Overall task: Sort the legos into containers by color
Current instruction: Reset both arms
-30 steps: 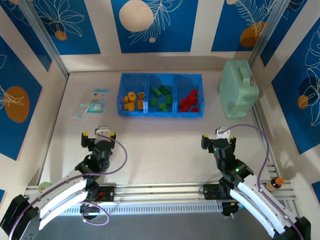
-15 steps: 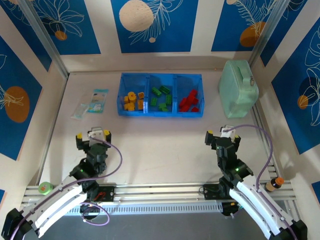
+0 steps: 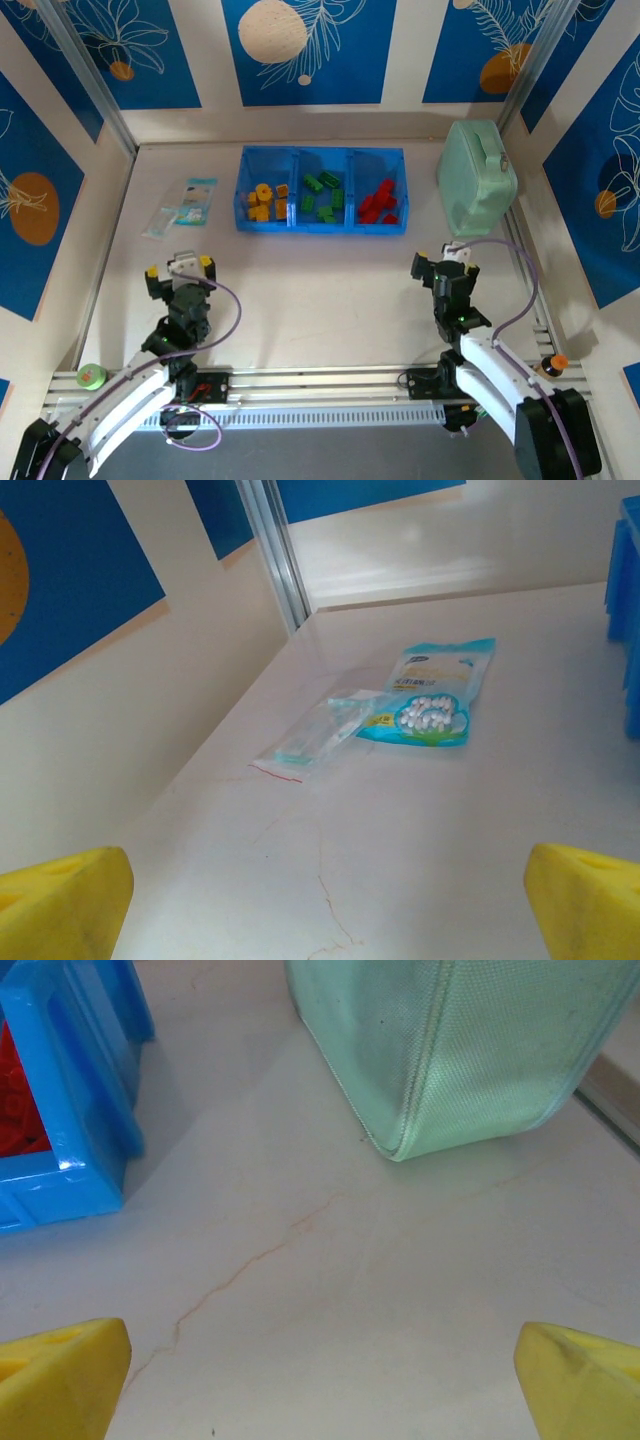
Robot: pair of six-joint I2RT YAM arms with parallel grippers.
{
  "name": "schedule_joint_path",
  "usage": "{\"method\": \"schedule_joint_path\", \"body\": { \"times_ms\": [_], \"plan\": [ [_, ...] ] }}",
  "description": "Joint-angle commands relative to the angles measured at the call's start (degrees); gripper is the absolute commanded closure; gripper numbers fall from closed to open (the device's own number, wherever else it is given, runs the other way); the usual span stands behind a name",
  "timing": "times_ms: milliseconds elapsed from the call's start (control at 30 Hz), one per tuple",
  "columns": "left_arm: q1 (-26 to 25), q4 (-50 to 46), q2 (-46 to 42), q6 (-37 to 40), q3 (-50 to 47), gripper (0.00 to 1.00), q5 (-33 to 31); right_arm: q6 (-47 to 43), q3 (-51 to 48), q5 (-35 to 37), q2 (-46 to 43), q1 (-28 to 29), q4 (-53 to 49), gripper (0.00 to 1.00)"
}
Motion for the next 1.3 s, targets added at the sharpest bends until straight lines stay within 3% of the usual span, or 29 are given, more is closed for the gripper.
{"method": "schedule_joint_path", "body": {
  "times_ms": [0, 433, 867, 1267],
  "plan": [
    [1.84, 4.29, 1.13, -0.01, -0.64, 0.00, 2.57, -1.29, 1.60, -1.16, 2.12, -0.59, 9.44, 0.01],
    [8.21, 15.26, 14.18, -0.27, 0.84, 0.00, 8.99, -5.20, 4.18, -2.45, 15.49, -1.38, 22.03, 0.01],
    [13.62, 28.95, 25.15, -0.30, 0.58, 0.00, 15.09, -8.93, 5.58, -4.04, 23.24, -1.86, 30.76, 0.01],
    [14.71, 52.33, 37.91, 2.14, -2.77, 0.00, 19.16, -8.75, 4.06, -5.33, 26.16, -3.26, 38.58, 0.00]
  ]
}}
